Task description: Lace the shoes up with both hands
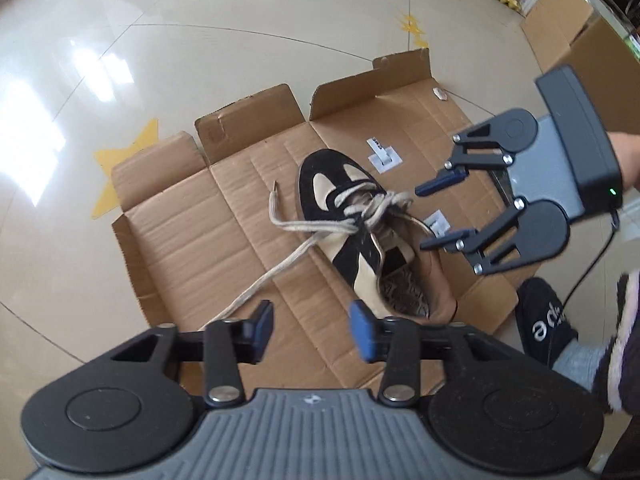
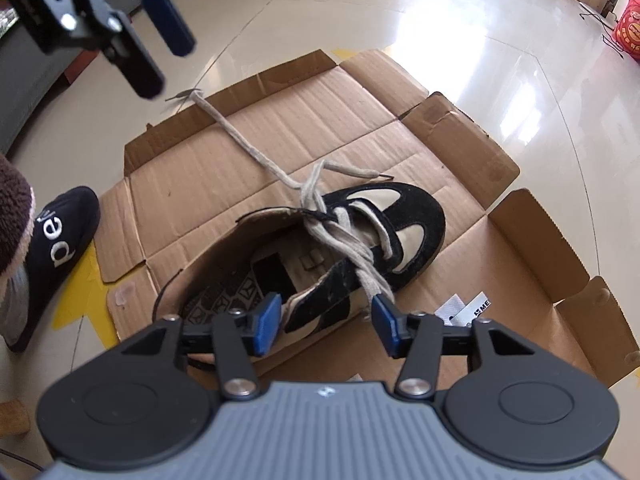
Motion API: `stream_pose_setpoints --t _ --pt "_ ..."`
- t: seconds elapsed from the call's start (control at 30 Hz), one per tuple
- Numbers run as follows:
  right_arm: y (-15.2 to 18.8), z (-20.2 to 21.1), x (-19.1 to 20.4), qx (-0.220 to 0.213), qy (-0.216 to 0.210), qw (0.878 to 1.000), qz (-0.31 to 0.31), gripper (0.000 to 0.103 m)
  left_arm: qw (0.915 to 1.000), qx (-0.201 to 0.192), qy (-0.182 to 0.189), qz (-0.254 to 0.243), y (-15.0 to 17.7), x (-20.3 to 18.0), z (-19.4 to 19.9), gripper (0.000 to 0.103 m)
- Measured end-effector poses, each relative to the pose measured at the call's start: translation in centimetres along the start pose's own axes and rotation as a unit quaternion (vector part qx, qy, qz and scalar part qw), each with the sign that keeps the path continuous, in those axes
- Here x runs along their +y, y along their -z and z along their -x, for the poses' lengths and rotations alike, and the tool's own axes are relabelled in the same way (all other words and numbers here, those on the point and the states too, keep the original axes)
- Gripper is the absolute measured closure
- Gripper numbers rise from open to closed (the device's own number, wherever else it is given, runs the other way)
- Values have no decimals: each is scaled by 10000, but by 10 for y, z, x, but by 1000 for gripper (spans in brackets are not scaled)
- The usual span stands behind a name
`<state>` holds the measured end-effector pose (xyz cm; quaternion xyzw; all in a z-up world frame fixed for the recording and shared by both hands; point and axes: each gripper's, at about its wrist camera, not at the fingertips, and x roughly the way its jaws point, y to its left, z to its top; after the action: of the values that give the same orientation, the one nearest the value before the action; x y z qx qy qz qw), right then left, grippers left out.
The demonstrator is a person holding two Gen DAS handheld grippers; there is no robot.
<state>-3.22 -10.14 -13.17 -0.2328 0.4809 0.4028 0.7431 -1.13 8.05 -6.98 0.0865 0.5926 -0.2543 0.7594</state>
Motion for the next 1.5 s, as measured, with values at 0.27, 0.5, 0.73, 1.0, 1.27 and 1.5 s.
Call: stream_pose_setpoints --t 0.27,0.5,0.73,1.0,1.27,1.5 --pt "5 2 -4 -55 15 10000 -45 40 9867 50 600 1507 -19 36 -51 55" --pt "7 3 -5 -97 39 9999 -37 38 9585 92 1019 2660 -27 63 -94 55" --pt "7 3 -4 -115 70 9999 -4 37 9201 170 1372 3665 -21 79 -130 59" --pt "8 2 -4 -127 95 9999 29 36 9284 10 1207 3515 -21 73 -129 100" --pt "8 10 2 -271 98 9994 186 36 9913 -201 344 1254 -31 26 -76 102" --pt "4 16 11 -477 -92 9984 283 45 9991 -126 -187 -372 -29 -17 -37 102"
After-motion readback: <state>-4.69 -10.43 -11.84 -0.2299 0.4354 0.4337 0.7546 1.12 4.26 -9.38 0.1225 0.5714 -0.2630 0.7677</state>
